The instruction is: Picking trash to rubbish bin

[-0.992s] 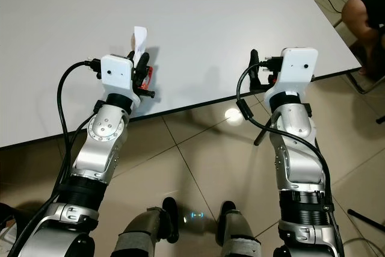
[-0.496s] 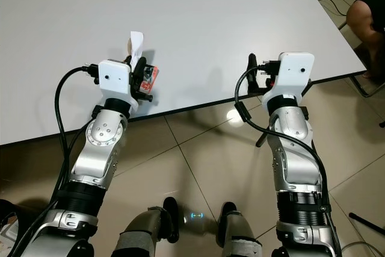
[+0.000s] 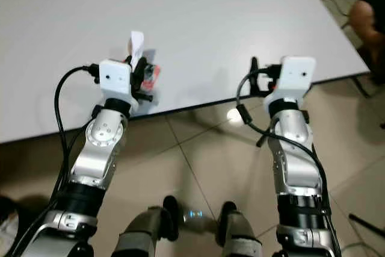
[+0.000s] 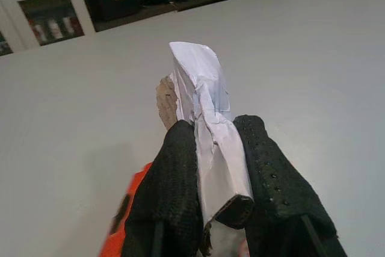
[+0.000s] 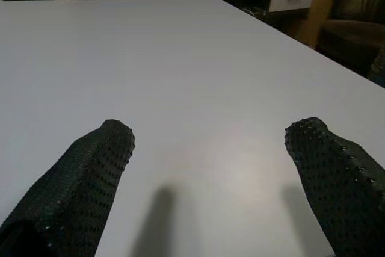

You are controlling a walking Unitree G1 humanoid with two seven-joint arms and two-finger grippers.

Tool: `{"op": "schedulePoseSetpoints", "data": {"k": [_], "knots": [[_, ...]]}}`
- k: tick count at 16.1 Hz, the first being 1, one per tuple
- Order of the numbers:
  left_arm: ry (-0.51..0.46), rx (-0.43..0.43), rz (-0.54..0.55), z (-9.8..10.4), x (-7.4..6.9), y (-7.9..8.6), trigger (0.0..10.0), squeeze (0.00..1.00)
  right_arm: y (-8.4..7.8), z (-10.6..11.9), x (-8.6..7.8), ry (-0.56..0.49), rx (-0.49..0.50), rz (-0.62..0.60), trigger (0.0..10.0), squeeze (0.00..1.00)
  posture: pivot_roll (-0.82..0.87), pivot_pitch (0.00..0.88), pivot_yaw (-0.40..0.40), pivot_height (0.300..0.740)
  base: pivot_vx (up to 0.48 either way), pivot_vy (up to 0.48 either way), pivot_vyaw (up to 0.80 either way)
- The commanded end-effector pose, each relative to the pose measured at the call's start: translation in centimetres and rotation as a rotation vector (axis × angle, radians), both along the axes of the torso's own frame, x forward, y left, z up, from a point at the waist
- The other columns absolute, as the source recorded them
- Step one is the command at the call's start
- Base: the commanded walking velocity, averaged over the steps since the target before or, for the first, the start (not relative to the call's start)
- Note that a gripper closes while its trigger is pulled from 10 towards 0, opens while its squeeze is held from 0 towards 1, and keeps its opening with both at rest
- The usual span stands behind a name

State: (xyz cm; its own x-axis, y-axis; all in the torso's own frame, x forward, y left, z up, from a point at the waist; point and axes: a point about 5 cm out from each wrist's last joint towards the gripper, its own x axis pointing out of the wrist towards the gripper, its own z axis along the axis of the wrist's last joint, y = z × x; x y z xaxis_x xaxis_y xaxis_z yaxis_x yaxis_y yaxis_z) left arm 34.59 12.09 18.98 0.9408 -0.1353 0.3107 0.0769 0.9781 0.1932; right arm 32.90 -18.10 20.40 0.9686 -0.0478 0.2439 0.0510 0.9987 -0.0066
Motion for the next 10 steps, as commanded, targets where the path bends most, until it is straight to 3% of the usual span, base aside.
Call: {"op": "schedulePoseSetpoints", "data": {"k": [1,10], "knots": [[0.003,0.004,0.019,-0.08,-0.2,0.19,10.0,0.0,-0.17,-0.1,-0.11,-0.003,-0.005,-0.011,10.0,0.0,0.03,0.293,0.05,0.74,0.0,0.0,0.8],[-0.031,0.018,0.012,0.81,-0.28,-0.06,10.0,0.0,0.01,-0.37,-0.21,0.002,-0.006,-0.01,10.0,0.0,0.03,0.297,0.057,0.74,0.0,0.0,0.8]]}}
